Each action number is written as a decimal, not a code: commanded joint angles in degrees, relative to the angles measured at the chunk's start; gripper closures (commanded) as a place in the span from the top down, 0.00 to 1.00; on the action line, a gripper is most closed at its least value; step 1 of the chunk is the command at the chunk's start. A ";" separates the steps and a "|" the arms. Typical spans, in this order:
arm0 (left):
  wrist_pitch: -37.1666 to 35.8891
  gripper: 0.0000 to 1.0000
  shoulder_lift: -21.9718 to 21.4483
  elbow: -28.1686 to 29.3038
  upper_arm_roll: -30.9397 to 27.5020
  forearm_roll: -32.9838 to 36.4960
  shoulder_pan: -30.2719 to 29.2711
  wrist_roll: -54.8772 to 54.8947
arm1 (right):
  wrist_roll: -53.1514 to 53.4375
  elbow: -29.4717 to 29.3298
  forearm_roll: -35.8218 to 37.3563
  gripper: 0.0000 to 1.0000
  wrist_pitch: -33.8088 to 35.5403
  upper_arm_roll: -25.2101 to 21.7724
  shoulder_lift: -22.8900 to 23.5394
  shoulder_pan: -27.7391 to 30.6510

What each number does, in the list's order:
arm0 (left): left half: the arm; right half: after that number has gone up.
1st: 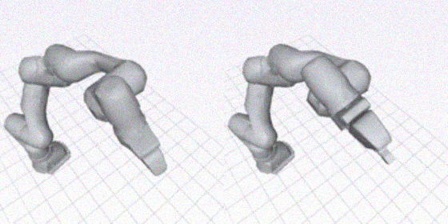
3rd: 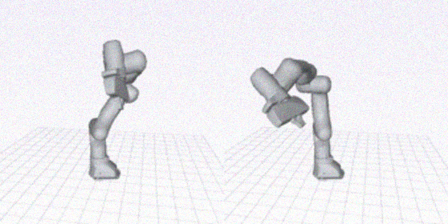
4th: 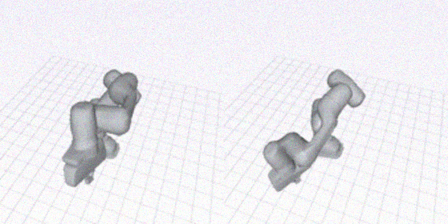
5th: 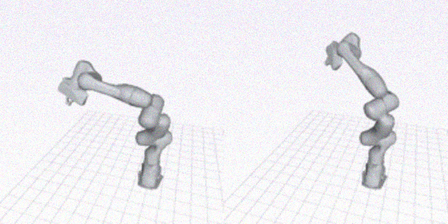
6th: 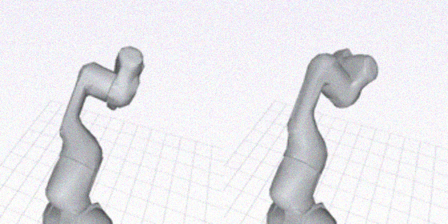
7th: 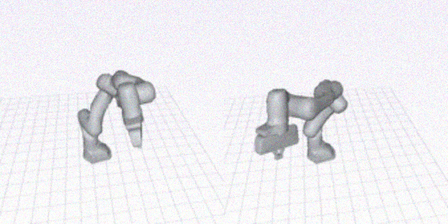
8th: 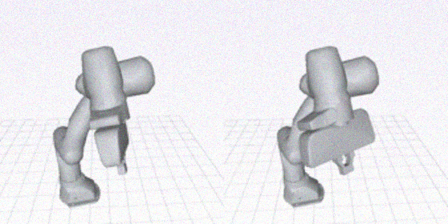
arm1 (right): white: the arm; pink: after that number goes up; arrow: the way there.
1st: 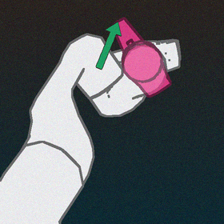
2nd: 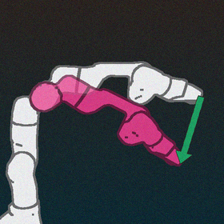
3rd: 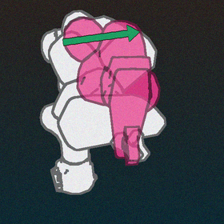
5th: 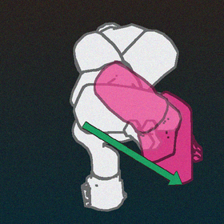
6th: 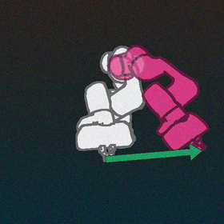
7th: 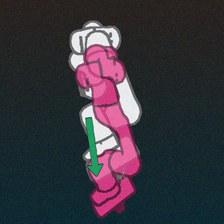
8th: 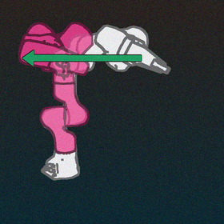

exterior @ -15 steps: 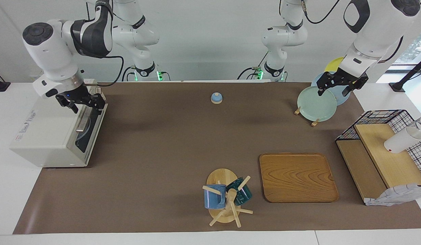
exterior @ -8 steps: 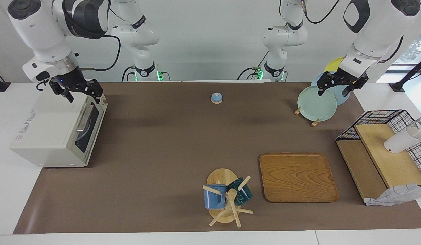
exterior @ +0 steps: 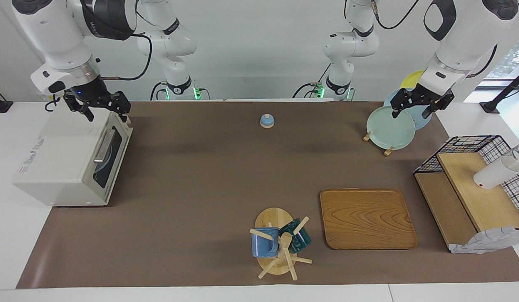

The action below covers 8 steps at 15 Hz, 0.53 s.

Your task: Put eggplant into oven

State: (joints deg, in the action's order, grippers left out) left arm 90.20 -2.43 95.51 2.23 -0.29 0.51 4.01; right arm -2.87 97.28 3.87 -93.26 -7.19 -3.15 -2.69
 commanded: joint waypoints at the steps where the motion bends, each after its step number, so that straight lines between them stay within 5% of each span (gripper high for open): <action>1: 0.50 1.00 -0.73 0.38 -0.30 1.26 0.37 0.38 | -1.00 0.28 -1.32 1.00 0.97 -0.80 -0.89 0.58; 8: 0.50 1.00 -0.73 0.38 -0.30 1.26 0.37 0.38 | -1.17 -5.08 -1.50 1.00 5.45 -0.54 0.43 1.73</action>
State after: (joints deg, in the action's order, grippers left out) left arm 90.20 -2.43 95.51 2.23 -0.29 0.51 4.01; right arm -2.87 94.98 3.86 -90.54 -8.07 -3.41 -1.83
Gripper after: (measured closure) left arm 0.000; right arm 0.000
